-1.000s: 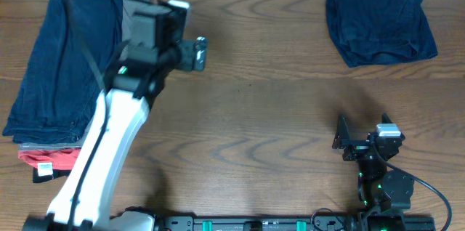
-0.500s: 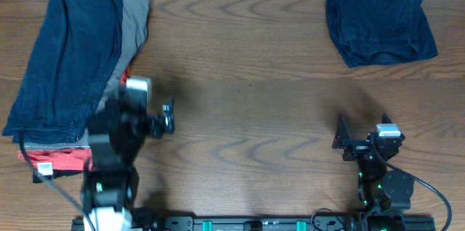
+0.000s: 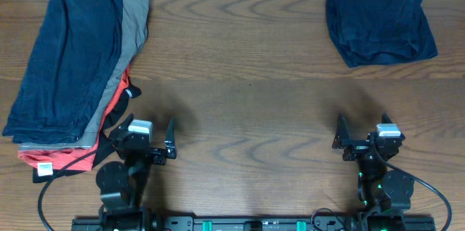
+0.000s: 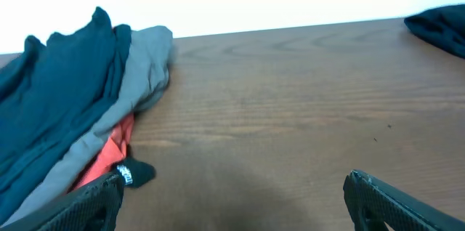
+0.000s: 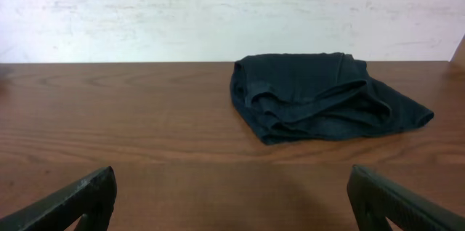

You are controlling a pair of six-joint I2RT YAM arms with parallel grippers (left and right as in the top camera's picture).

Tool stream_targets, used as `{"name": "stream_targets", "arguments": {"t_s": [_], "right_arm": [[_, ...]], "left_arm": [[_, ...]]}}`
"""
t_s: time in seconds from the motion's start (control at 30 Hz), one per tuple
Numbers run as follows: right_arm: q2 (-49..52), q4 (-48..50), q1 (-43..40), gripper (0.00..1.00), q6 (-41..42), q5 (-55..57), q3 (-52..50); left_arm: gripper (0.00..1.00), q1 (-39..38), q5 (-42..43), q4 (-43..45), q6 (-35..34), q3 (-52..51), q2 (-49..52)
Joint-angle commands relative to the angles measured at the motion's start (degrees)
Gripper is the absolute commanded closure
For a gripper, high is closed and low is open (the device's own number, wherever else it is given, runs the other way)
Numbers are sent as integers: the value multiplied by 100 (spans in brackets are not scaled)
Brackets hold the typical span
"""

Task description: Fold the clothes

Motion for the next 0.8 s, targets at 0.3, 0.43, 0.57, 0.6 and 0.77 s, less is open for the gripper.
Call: {"name": "stream_targets", "arguments": {"t_s": [0.3,0.43,0.57,0.6,0.77], "right_arm": [[-42,-22,48,1,74,-37,-7],[-42,-22,48,1,74,-37,-7],[-42,-22,48,1,74,-37,-7],[-42,-22,48,1,74,-37,-7],[-42,-20,48,1,74,-37,-7]], "left_arm": [[2,31,-306,643,-26,-507,-850],[2,31,-719,619,-295,-507,-874],[2,31,-772,282,-328,-507,-874],[2,31,-850,153,-446,-507,-874],[2,31,-984,81,-527,-507,-874]]}}
